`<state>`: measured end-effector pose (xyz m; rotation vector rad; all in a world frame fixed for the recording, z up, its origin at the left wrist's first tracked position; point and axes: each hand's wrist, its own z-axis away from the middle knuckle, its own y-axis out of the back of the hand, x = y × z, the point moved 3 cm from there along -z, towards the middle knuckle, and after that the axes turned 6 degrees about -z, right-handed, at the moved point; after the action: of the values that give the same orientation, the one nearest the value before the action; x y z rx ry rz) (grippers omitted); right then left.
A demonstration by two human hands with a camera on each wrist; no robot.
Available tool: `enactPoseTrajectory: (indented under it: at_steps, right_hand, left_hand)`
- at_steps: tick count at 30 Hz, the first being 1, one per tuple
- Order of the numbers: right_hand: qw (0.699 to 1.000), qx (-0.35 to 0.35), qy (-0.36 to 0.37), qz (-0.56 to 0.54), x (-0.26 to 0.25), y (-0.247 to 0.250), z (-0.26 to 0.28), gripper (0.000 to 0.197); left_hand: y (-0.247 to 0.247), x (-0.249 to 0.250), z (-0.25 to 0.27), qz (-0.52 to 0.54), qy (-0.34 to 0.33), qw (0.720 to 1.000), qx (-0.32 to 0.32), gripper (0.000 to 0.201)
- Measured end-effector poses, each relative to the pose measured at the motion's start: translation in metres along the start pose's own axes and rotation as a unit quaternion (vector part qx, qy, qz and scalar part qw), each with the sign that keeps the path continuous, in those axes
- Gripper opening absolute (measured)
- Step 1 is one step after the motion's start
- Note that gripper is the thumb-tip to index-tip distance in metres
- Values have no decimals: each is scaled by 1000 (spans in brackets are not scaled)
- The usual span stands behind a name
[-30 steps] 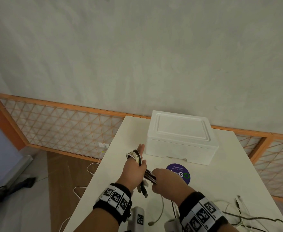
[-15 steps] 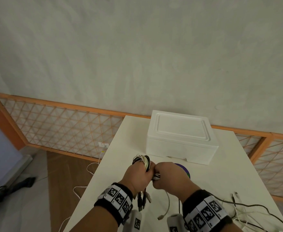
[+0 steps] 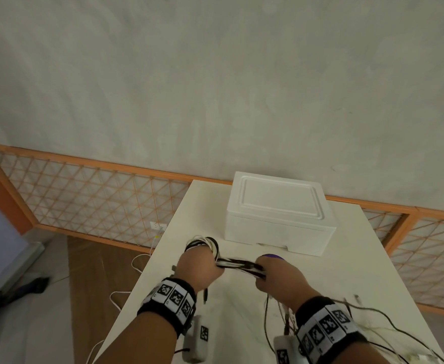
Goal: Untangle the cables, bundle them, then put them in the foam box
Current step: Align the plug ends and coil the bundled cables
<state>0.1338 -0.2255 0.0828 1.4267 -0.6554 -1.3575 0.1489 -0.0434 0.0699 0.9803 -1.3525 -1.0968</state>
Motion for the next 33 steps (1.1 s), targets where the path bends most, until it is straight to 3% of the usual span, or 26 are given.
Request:
enactPoseTrajectory:
  at_steps: [3, 8, 10, 13, 14, 15, 18, 21, 24, 27, 31, 33]
  right_hand:
    - [999, -22, -30, 30, 23, -4, 3, 9]
    - [989, 22, -122, 87, 68, 0, 14, 24]
    - [983, 0, -136, 125, 74, 2, 9, 31]
    - [987, -106, -108, 60, 63, -2, -3, 85]
    - [991, -108, -78, 16, 51, 0, -8, 95]
    - [996, -81, -38, -18, 35, 1, -16, 93]
    - [994, 18, 70, -76, -20, -10, -34, 53]
    - [996, -16, 83, -18, -44, -41, -39, 31]
    - [999, -43, 16, 22, -22, -54, -34, 29]
    - [994, -46, -87, 42, 32, -54, -20, 26]
    - [966, 1, -234, 114, 120, -41, 30, 16]
    - [954, 29, -280, 98, 141, -31, 47, 10]
  left_hand:
    - [-4, -3, 3, -38, 6, 999, 0, 10]
    - [-3, -29, 2, -58, 44, 997, -9, 8]
    - [-7, -30, 4, -61, 43, 997, -17, 7]
    - [-9, -29, 2, -81, 38, 996, -24, 8]
    - [-10, -28, 1, -99, 26, 994, -29, 8]
    - [-10, -26, 1, -112, 17, 993, -29, 8]
    - [-11, -14, 1, -122, 4, 992, -18, 8]
    - [-9, -6, 1, -130, -22, 991, 5, 14]
    - [-8, -19, 2, -107, -12, 994, -6, 5]
    - [-6, -57, 3, -61, 71, 996, -3, 9]
    - [-4, -113, 10, -36, 154, 987, 0, 14]
    - [-9, -122, 12, -38, 151, 988, 2, 14]
